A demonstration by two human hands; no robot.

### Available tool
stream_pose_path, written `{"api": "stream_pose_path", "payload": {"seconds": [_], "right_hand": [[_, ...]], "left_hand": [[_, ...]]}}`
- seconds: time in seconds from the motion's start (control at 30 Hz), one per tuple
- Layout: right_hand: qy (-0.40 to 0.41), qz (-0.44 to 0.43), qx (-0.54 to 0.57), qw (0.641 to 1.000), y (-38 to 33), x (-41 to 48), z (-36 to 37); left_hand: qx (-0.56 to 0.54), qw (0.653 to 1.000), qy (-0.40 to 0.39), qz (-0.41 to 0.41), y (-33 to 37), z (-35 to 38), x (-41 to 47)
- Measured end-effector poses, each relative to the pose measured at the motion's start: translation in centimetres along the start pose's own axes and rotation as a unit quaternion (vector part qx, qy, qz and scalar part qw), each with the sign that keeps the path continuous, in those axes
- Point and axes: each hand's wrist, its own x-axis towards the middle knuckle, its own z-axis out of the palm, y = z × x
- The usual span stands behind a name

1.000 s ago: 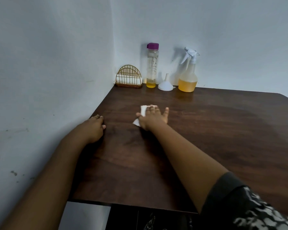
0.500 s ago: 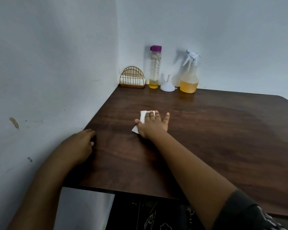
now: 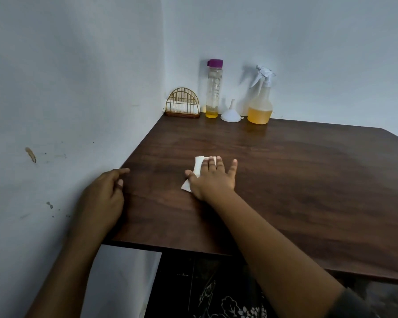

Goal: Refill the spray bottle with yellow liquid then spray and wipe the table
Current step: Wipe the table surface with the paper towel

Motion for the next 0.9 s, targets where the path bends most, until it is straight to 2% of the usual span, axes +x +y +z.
{"api": "stream_pose_path", "payload": {"seconds": [0.07, 0.2, 0.27, 0.33, 0.5, 0.57, 0.73, 0.8, 0.9], "right_hand": [[-0.001, 0.005, -0.009, 1.000, -0.7, -0.8, -0.1], [0.008, -0.109, 0.019, 0.994, -7.0, -2.7, 0.1], [0.015, -0.141, 0.015, 0.990, -8.0, -3.7, 0.4], [0.030, -0.123, 0.016, 0.992, -5.7, -4.3, 0.8], [0.024, 0.000, -0.005, 1.000, 1.7, -5.6, 1.2], [0.020, -0.012, -0.005, 1.000, 0.2, -5.9, 0.9], [0.031, -0.133, 0.009, 0.991, -6.2, -7.7, 1.3], [0.037, -0.127, 0.018, 0.991, -4.6, -8.1, 1.4], [0.040, -0.046, 0.017, 0.998, 1.3, -8.6, 1.7]], "left_hand": [[-0.008, 1.000, -0.004, -0.004, 0.0, 0.0, 0.0], [-0.023, 1.000, -0.005, -0.020, 0.1, -0.1, 0.1], [-0.017, 1.000, -0.012, -0.023, 0.1, -0.1, 0.1], [-0.014, 0.999, -0.019, -0.022, 0.1, 0.0, 0.2], [0.007, 0.999, -0.031, -0.008, 0.0, 0.2, 0.0], [0.011, 0.999, -0.035, -0.007, 0.0, 0.2, -0.1], [0.061, 0.996, -0.070, 0.010, 0.2, 0.3, 0.1], [0.079, 0.993, -0.081, 0.017, 0.2, 0.4, 0.1], [0.096, 0.991, -0.090, 0.030, 0.2, 0.5, 0.1]]}}
